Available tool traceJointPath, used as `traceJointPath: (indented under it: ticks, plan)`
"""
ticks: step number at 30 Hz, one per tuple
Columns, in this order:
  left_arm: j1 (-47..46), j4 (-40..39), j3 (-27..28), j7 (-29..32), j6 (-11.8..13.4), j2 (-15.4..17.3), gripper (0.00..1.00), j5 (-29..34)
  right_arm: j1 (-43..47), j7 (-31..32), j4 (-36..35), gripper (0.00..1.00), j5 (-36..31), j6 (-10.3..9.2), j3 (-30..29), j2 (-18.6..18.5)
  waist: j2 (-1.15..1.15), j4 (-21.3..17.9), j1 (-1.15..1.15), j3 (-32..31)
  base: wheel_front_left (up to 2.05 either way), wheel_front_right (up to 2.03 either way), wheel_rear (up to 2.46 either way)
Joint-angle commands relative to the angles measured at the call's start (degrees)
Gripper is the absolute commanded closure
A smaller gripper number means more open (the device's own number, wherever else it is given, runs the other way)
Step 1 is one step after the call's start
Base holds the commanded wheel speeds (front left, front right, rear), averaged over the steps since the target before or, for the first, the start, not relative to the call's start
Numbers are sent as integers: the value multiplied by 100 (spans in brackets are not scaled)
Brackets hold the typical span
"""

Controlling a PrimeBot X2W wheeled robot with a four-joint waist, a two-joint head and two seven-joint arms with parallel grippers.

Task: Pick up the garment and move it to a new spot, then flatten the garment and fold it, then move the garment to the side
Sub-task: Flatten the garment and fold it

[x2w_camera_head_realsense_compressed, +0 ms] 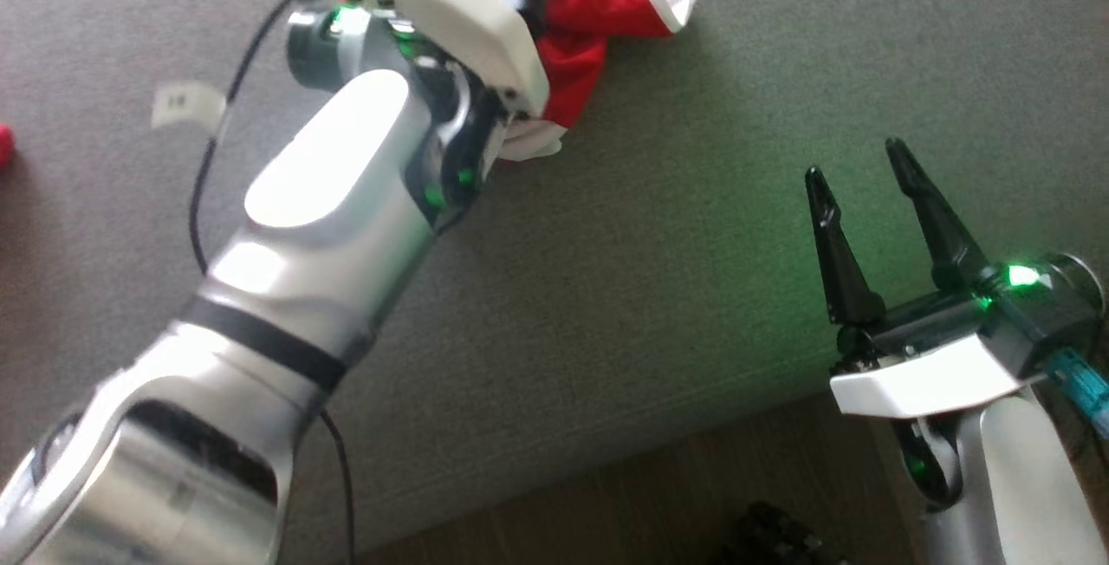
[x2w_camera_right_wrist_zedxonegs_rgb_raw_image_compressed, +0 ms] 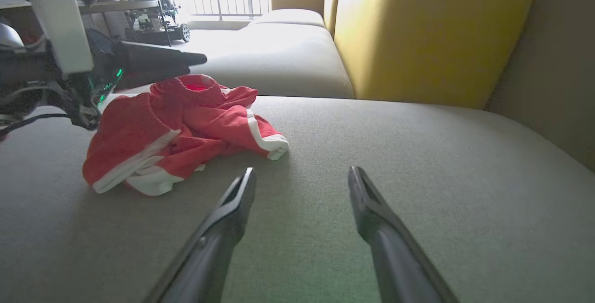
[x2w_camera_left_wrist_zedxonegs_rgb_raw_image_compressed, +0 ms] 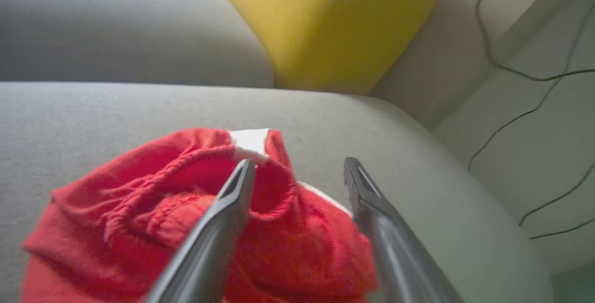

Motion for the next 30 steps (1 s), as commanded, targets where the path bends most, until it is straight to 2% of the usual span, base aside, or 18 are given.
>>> traceJointPath:
  ticks: [1, 4, 10, 12, 20, 25, 26, 27, 28, 29, 30]
  plan:
    - [-306, -10, 40, 92, 89, 61, 0, -93, -110, -52, -205, 0, 38, -1, 126, -41, 0, -74, -1, 66, 0, 0, 0]
    - [-615, 439, -167, 162, 349, 61, 0, -177, -144, -52, -207, 0, 68, -1, 137, -41, 0, -132, -1, 99, 0, 0, 0]
    - [-935, 1120, -348, 352, 605, 61, 0, -571, -164, -52, -193, 0, 92, -1, 212, -41, 0, -232, -1, 95, 0, 0, 0]
    - [-1020, 1258, -409, 426, 642, 61, 0, -703, -169, -52, -187, 0, 102, -1, 256, -41, 0, -264, -1, 87, 0, 0, 0]
    - [-1263, 1374, -861, 613, 486, 61, 0, -1082, -181, -52, -158, 0, 199, -1, 366, -41, 0, -456, -1, 67, 0, 0, 0]
    - [-1469, 1880, -1152, 533, 725, 61, 0, -954, -218, -52, -198, 0, 305, -1, 368, -41, 0, -661, -1, 98, 0, 0, 0]
    - [-1522, 2014, -1191, 452, 785, 61, 11, -897, -215, -52, -205, 0, 331, -1, 366, -41, 0, -694, -1, 99, 0, 0, 0]
    - [-1550, 2142, -1219, 414, 812, 61, 51, -866, -206, -52, -207, 0, 347, -1, 377, -41, 0, -723, -1, 92, 0, 0, 0]
    - [-1568, 2254, -1218, 397, 819, 61, 71, -872, -191, -52, -210, 0, 359, -1, 395, -41, 0, -751, -1, 84, 0, 0, 0]
    - [-1583, 2357, -1196, 374, 813, 61, 100, -895, -175, -52, -207, 0, 370, -1, 412, -41, 0, -772, -1, 69, 0, 0, 0]
    - [-1598, 2454, -1191, 367, 790, 61, 100, -906, -161, -52, -201, 0, 382, -1, 427, -41, 0, -790, -1, 55, 0, 0, 0]
